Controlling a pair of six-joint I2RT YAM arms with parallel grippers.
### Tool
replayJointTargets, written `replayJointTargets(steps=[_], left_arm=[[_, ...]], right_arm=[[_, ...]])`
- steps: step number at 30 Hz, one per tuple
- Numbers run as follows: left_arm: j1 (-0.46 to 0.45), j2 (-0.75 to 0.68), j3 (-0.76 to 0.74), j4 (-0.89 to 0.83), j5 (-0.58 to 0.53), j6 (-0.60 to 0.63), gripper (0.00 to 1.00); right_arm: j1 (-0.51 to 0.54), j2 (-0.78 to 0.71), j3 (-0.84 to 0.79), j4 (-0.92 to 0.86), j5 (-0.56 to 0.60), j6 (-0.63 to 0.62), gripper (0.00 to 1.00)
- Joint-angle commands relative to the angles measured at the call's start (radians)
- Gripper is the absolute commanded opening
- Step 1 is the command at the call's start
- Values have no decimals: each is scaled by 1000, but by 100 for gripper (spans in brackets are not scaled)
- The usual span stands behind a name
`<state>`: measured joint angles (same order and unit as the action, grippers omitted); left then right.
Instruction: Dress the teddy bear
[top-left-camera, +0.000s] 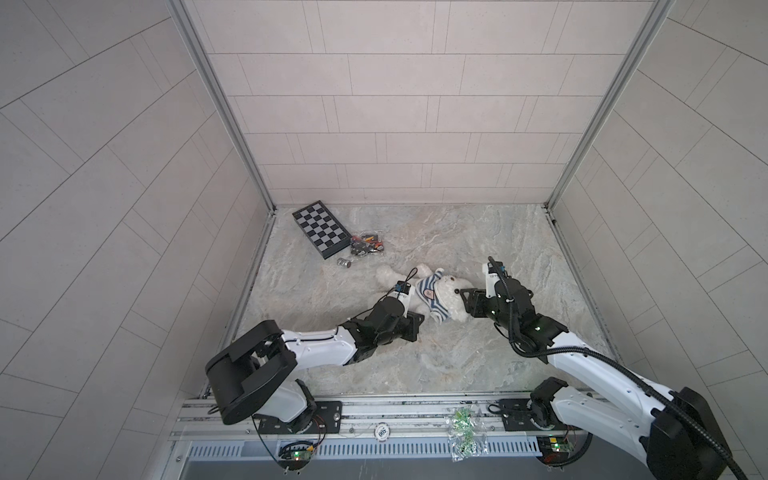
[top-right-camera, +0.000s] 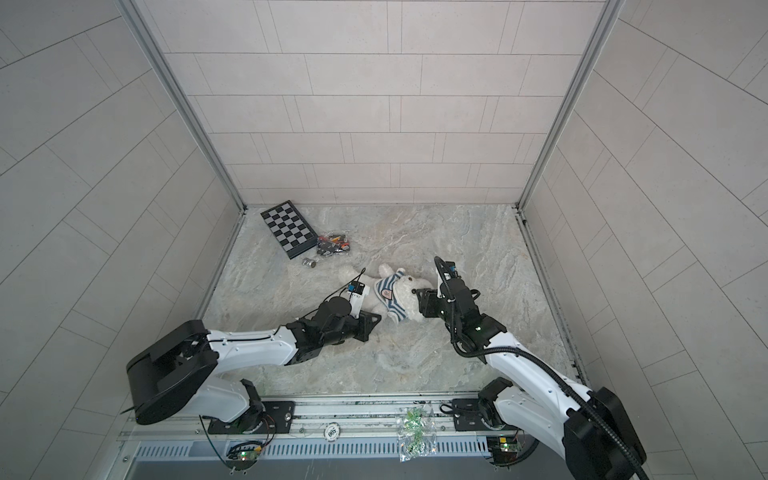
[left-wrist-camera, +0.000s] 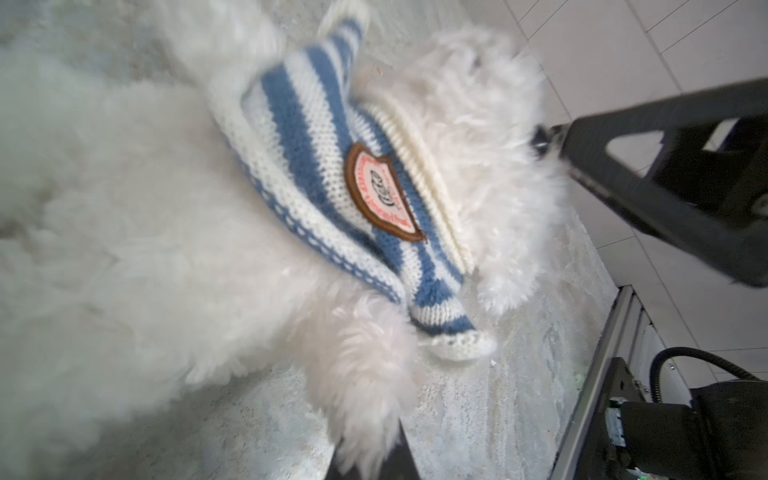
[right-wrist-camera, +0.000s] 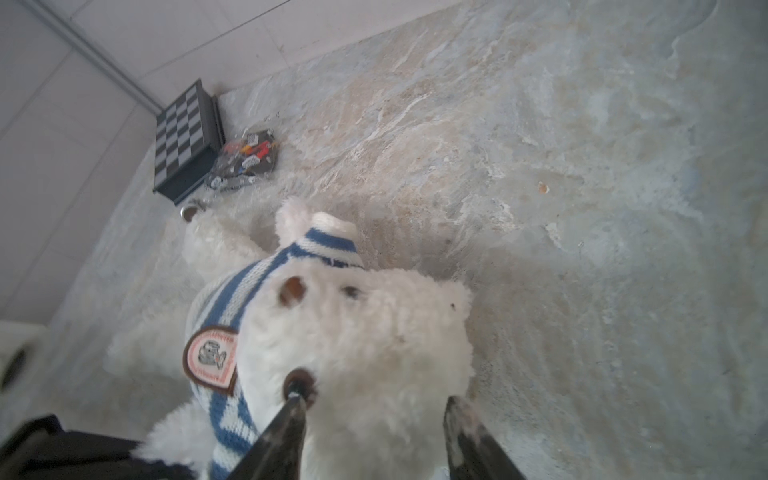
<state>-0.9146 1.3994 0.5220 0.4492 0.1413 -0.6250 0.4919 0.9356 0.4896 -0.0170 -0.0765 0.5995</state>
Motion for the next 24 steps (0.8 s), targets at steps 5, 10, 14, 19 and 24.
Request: replayJointTargets(steps=[5,10,14,19,24], left_arm=[[1,-146,26,-108,16,66,0],[3,-184,44,-157,23,82,0],[3,-200,47,-177,25,89,0],[3,-216,42,-196,35,96,0],[2,-232,41,-215,49,109,0]], right_arm=[[43,-150,-17,-110,-59,-36,76],[111,-160,4,-148,-89,-73,77],[143,-119,12,-160,-50,-100,77],[146,-39,40,-116,-30,-134,75],[152,49,98,-101,-19,-192,73]])
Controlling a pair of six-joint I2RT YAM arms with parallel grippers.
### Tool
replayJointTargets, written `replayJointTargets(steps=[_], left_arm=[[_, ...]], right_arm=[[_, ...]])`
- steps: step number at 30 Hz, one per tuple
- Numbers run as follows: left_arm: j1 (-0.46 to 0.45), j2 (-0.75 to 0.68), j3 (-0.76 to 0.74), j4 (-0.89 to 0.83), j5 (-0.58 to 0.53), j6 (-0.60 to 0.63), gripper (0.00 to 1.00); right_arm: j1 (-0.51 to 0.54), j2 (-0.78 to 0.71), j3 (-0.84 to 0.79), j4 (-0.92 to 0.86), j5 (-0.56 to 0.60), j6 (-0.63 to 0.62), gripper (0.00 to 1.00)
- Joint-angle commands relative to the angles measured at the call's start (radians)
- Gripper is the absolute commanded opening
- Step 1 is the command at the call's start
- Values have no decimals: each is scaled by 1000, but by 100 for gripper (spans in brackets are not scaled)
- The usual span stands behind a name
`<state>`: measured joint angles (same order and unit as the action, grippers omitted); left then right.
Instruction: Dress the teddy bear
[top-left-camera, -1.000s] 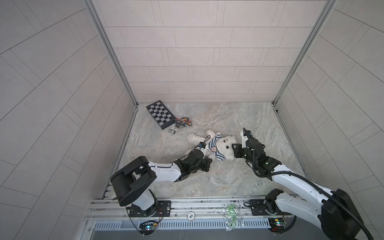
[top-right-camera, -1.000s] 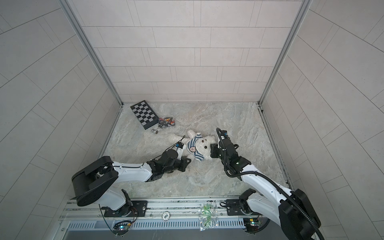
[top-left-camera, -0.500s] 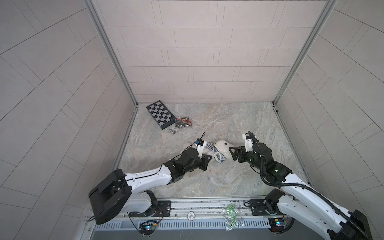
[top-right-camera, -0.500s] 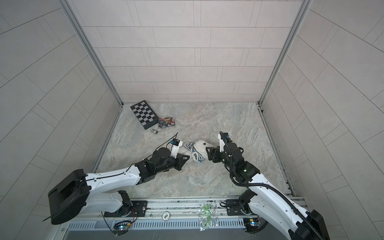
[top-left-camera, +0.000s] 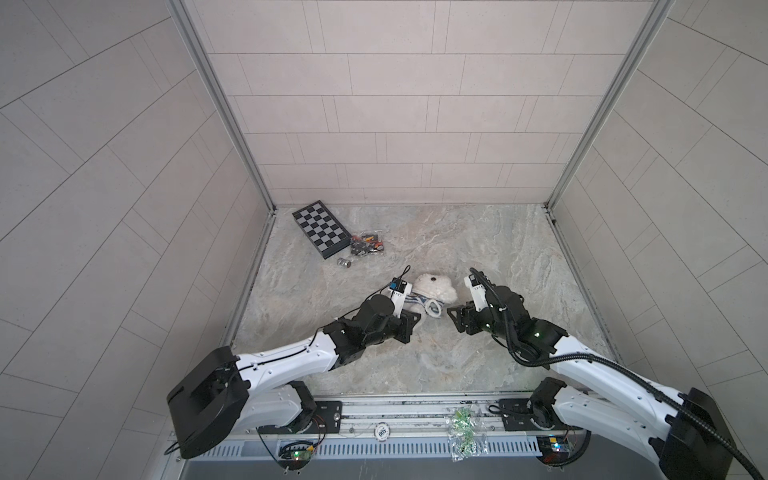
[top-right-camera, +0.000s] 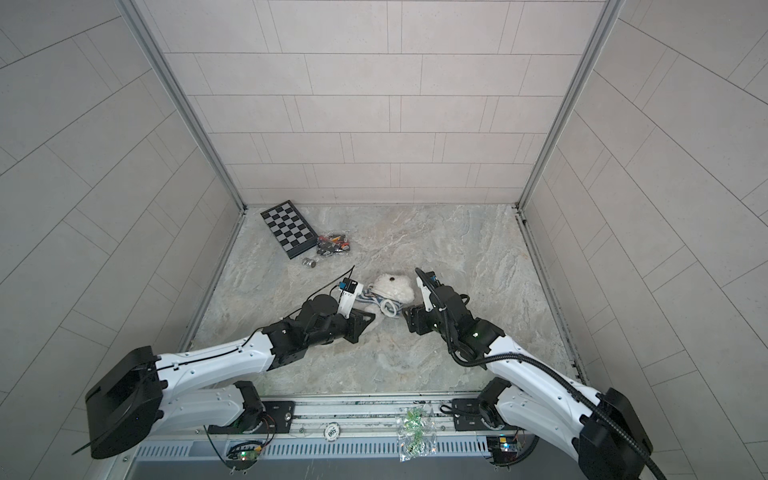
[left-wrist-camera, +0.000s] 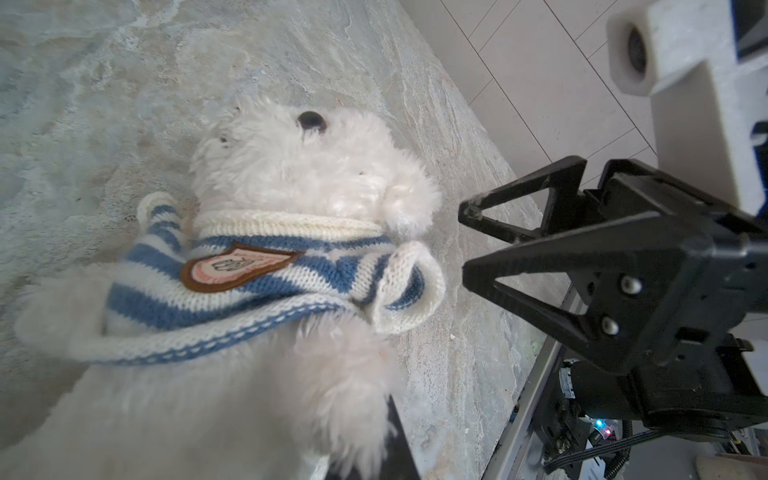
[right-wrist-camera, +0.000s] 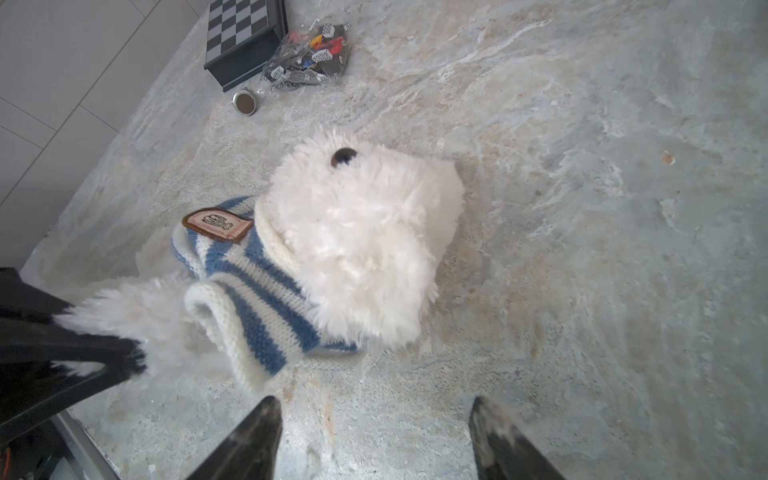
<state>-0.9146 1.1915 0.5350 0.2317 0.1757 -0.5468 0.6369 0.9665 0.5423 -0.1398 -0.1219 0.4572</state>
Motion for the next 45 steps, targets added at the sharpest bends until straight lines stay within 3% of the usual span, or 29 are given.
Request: replayJointTargets(steps=[1,7,21,27,38,45], left_arm=[[3,-26,30,-2,19,35,0],[4,-27,36,-13,36,51,0],[4,-39,45,-6,70,62,0],[5,-56,36,-12,62,61,0],[25,-87,36,-49,64,73,0],[81,-170,38,-149,103,104,0]], right_arm=[[9,25,54,30,27,-58,72],[9,95,112,39,40,-93,68],[20,209,134,30,81,-135,69],[21,238,150,26,93,-153,54],[31,192,153,-33,124,-160,13],[104,108,186,-171,189,-150,2]])
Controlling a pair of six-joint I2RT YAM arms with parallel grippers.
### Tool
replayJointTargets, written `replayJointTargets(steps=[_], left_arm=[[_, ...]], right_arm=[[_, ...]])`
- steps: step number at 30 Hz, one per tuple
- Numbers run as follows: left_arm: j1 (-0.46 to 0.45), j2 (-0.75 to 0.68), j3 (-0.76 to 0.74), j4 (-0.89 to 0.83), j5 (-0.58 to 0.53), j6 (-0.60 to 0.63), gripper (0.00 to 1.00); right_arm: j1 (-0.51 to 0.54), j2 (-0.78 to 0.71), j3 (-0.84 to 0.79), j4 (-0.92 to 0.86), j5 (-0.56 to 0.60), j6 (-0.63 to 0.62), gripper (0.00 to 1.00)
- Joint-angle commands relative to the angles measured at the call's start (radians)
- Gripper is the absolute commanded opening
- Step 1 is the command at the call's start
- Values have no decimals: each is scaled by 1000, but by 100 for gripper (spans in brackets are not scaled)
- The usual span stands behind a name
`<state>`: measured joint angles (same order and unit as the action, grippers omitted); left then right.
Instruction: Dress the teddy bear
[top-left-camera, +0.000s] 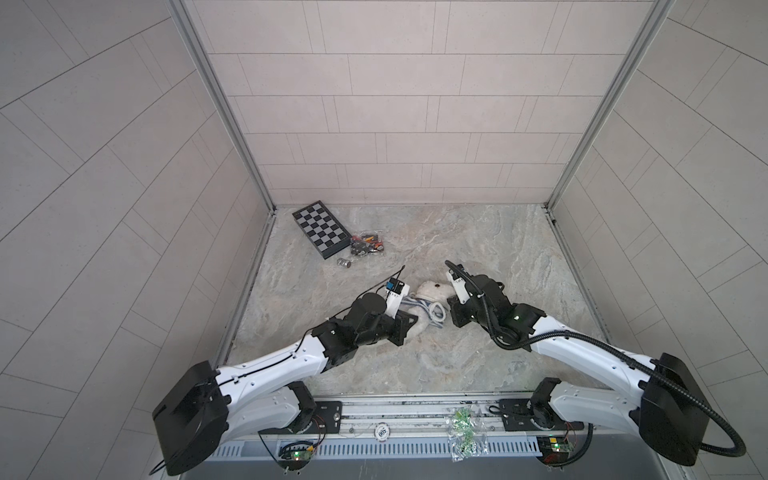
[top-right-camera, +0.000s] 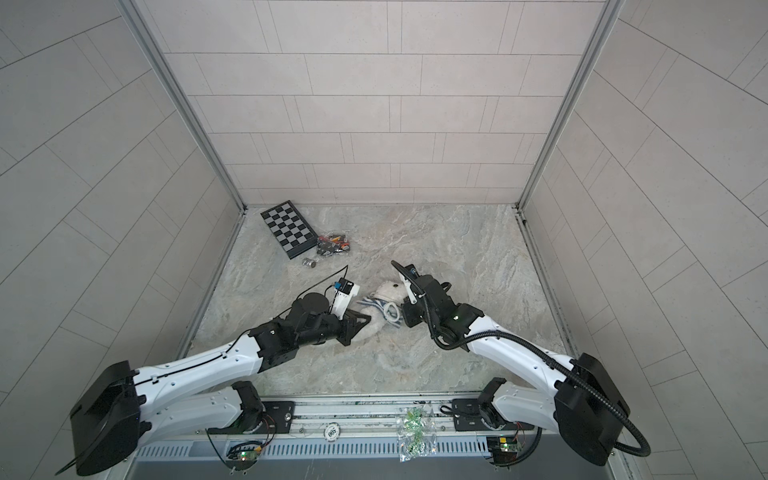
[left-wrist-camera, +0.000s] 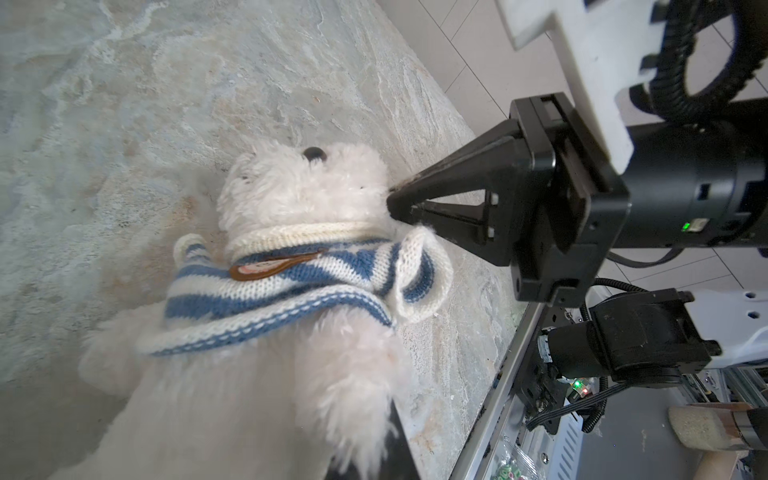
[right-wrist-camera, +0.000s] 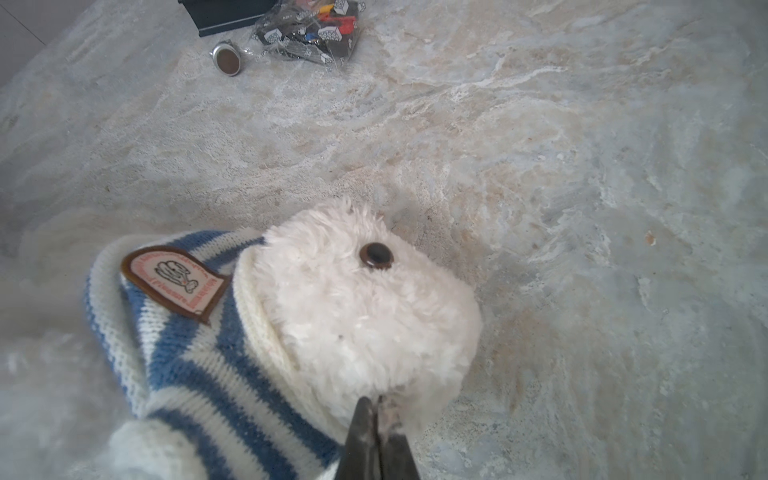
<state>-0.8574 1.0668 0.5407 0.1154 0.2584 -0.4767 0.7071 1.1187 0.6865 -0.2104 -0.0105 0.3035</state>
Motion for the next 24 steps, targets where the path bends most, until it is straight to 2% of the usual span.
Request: replayJointTargets(steps=[1,3,6,8,13,18,24], left_arm=[[33,-56,32,-46,31,38,0],[47,-73,34,-69,61,48,0],[57,-80,46,-106,105,74,0],[61,-72,58,-132,136,97,0],[64,-62,78,-188,190,140,0],[63,-61,75,-175,227,135,0],[64,-53,79,-175,246,136,0]], right_arm=[[60,-60,53,-131,102,8,2],[103,-84,71,-185,132,16,6],[142,-112,80,-233,140,26,21],[152,-130,69,-244,141,27,31],[158,-149,51,-257,147,-21,46],[188,-169,27,-217,154,-134,55],[201,-213,-37,-102,157,-323,56]])
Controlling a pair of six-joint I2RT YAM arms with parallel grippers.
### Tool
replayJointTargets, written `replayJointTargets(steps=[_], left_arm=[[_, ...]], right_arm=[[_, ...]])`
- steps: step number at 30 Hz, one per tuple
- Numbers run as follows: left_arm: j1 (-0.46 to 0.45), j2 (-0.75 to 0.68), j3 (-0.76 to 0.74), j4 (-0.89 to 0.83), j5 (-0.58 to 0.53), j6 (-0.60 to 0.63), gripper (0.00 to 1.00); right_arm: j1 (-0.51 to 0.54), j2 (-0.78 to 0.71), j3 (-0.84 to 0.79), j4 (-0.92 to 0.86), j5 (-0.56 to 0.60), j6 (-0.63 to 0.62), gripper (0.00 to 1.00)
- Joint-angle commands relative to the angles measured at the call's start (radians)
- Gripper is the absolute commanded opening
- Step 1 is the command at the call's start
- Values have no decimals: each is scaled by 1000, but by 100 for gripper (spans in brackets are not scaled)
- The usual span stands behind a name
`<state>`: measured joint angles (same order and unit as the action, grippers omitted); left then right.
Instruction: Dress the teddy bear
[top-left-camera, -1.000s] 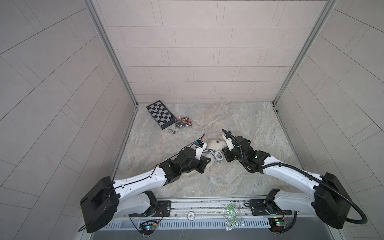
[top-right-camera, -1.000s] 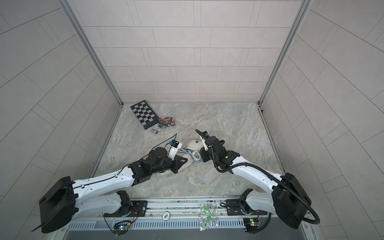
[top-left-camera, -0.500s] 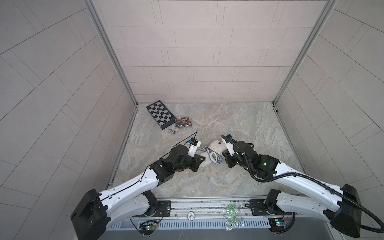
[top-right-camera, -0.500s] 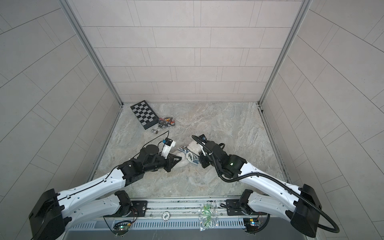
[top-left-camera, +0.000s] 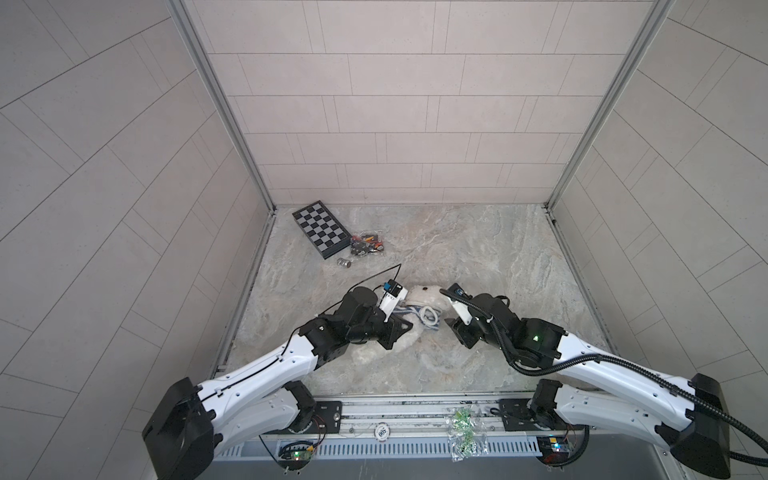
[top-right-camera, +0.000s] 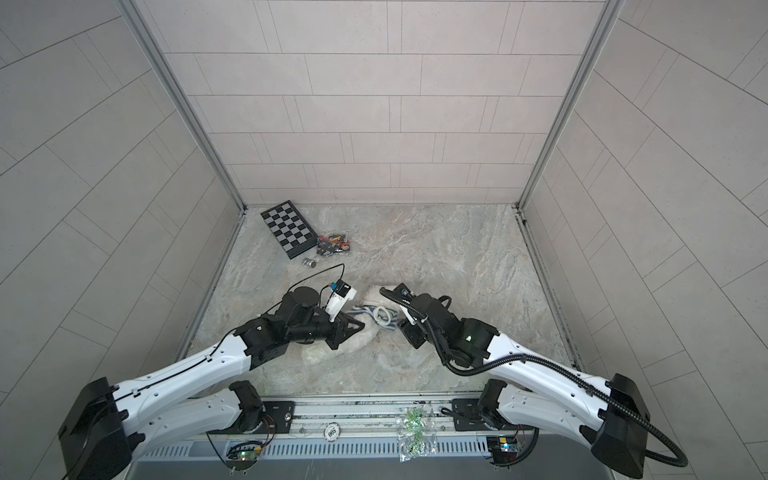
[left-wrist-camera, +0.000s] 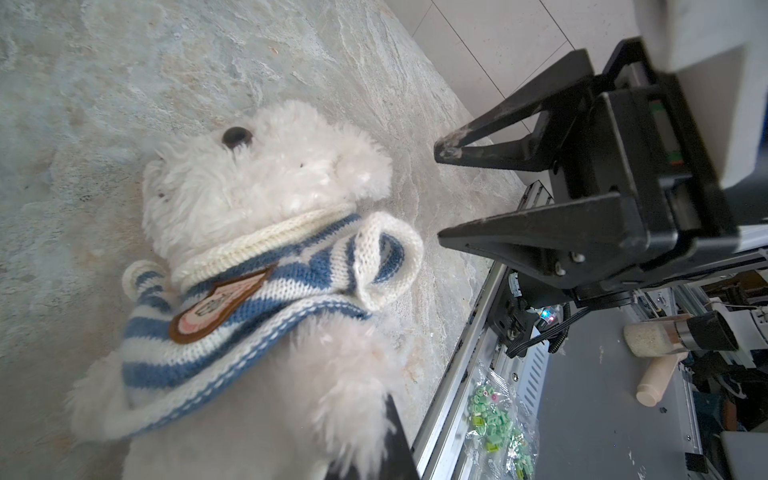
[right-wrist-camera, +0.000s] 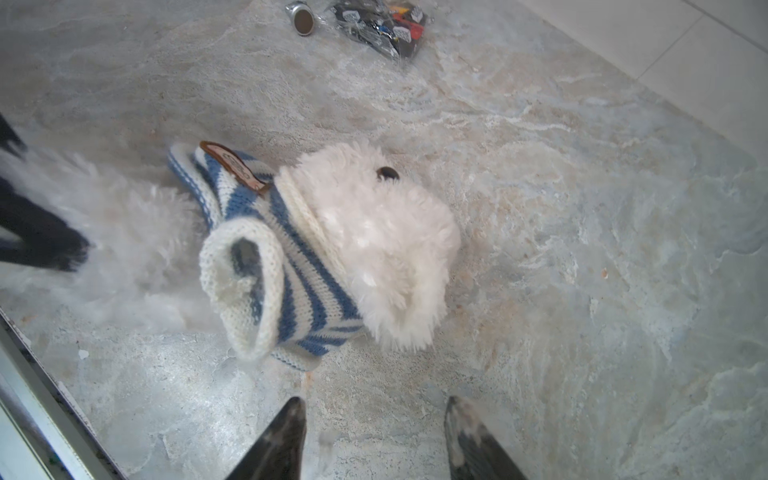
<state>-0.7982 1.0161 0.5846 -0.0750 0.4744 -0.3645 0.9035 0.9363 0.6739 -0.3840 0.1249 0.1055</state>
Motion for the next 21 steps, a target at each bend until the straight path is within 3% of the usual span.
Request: replayJointTargets(steps=[1,10,14,21], left_arm=[[5,-2,35,15,32,23,0],[5,-15,35,4,35,22,0],[5,-20,34,6,35,21,0],[6,-19,34,7,42,18,0]], right_arm=[[5,-40,-34,98,24,-155,56],[5,14,-48,224,-32,-383,55],[5,23,-91,223,-59,-419,55],[-5,65,-104,252,-2,-450,52]])
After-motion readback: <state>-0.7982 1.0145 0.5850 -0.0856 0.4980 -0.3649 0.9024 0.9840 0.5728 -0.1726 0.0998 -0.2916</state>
